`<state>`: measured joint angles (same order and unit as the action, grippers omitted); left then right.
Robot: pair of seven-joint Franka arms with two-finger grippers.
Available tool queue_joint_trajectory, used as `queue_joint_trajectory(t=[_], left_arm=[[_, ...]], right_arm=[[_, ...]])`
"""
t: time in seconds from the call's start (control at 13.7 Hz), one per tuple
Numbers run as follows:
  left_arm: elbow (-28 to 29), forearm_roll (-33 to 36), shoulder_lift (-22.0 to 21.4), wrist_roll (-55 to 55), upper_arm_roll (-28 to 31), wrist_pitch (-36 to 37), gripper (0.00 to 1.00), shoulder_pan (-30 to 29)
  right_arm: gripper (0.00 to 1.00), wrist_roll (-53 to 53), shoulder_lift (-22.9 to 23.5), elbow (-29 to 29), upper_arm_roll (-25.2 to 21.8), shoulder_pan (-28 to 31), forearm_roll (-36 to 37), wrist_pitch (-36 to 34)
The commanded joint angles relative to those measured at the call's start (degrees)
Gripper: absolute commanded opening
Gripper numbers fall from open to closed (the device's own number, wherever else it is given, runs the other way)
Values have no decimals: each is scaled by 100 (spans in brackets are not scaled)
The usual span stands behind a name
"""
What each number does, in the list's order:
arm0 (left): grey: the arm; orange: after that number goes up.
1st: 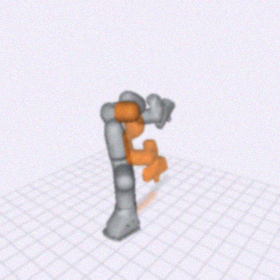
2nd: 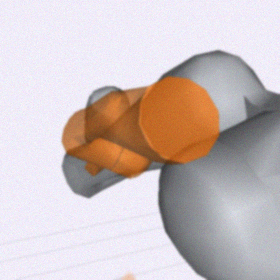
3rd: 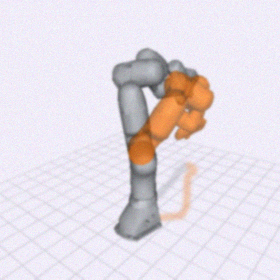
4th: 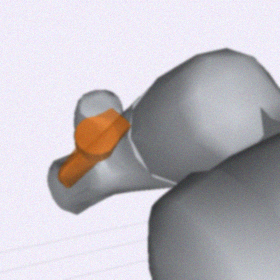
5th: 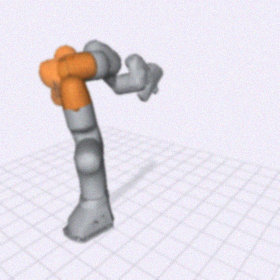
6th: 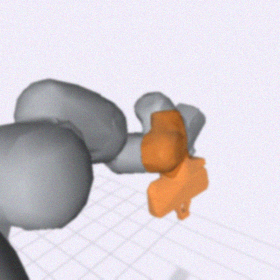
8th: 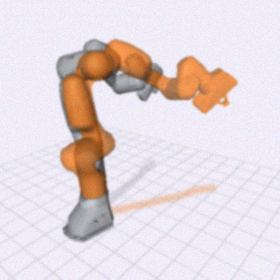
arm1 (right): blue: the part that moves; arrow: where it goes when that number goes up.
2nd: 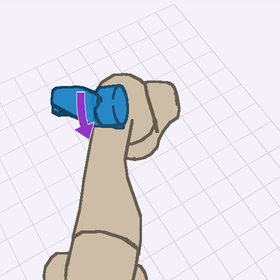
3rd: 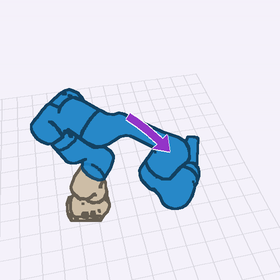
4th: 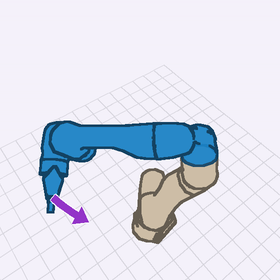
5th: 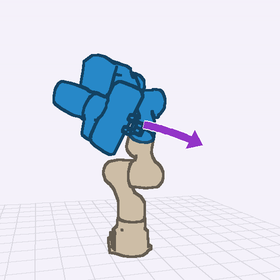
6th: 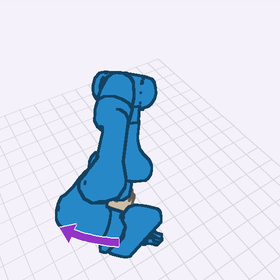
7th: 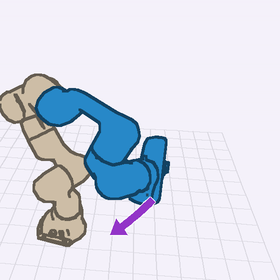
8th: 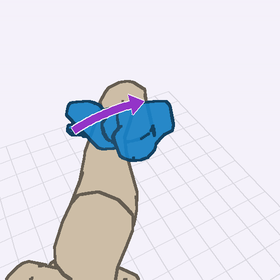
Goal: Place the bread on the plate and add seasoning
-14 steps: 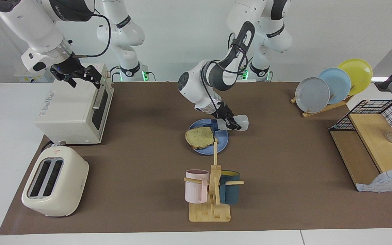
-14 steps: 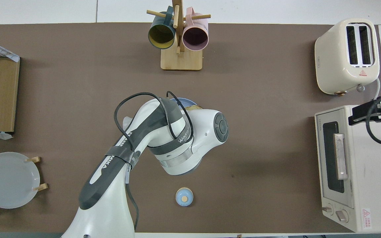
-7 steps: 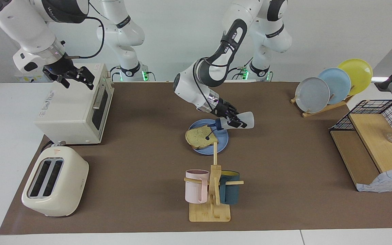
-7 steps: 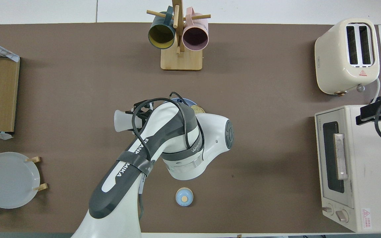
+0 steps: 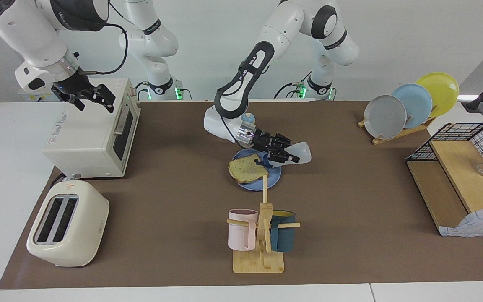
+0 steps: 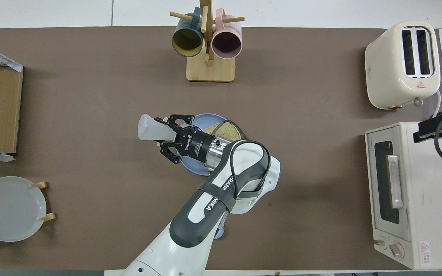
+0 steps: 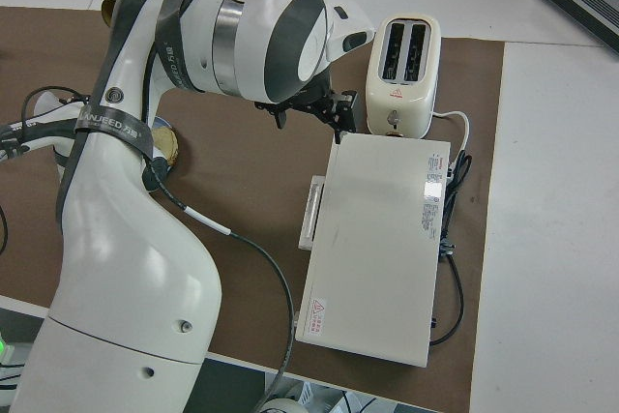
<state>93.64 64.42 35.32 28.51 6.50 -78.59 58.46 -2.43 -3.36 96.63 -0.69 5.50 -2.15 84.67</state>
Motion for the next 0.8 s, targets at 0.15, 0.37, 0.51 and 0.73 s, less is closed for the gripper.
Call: queue_joint_trajectory(t=[0.15,0.37,0.51,0.73], left_arm=[[-100,229,19,32,53,-139,0,377],[-56,456,45,32,106,-665,0,158],[-47,685,54,32,106,-771,0,-97],[-56,844,63,32,97,-842,0,-282]], right_arm=[[100,322,-69,110,-45,-32,109,-3],[100,374,-113,93,-27,-41,109,-82],[100,541,-130,66,-10,-41,39,-91],[100,541,-174,58,61,-32,30,-12]])
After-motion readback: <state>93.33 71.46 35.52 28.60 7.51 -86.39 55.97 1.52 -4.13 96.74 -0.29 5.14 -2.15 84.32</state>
